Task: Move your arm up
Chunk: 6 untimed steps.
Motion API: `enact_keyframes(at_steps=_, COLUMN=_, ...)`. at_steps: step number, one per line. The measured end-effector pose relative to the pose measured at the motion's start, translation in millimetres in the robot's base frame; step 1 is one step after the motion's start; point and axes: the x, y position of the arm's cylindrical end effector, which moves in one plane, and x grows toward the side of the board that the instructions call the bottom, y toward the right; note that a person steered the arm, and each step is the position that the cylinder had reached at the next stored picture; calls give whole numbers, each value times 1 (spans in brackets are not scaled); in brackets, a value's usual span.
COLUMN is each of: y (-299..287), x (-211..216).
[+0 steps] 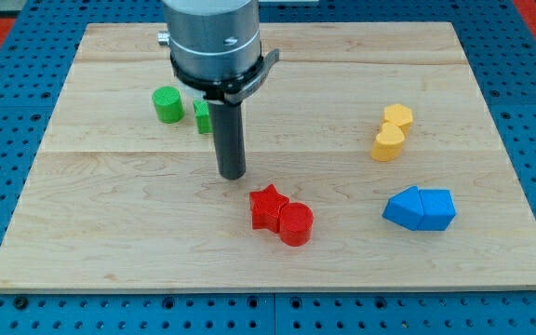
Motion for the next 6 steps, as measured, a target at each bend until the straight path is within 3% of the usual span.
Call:
enact_keyframes(at_steps=1, y=36, x=-40)
enact_keyframes(at_steps=3, y=21, x=-125)
enact_keyframes(at_steps=6, y=16, x=-133)
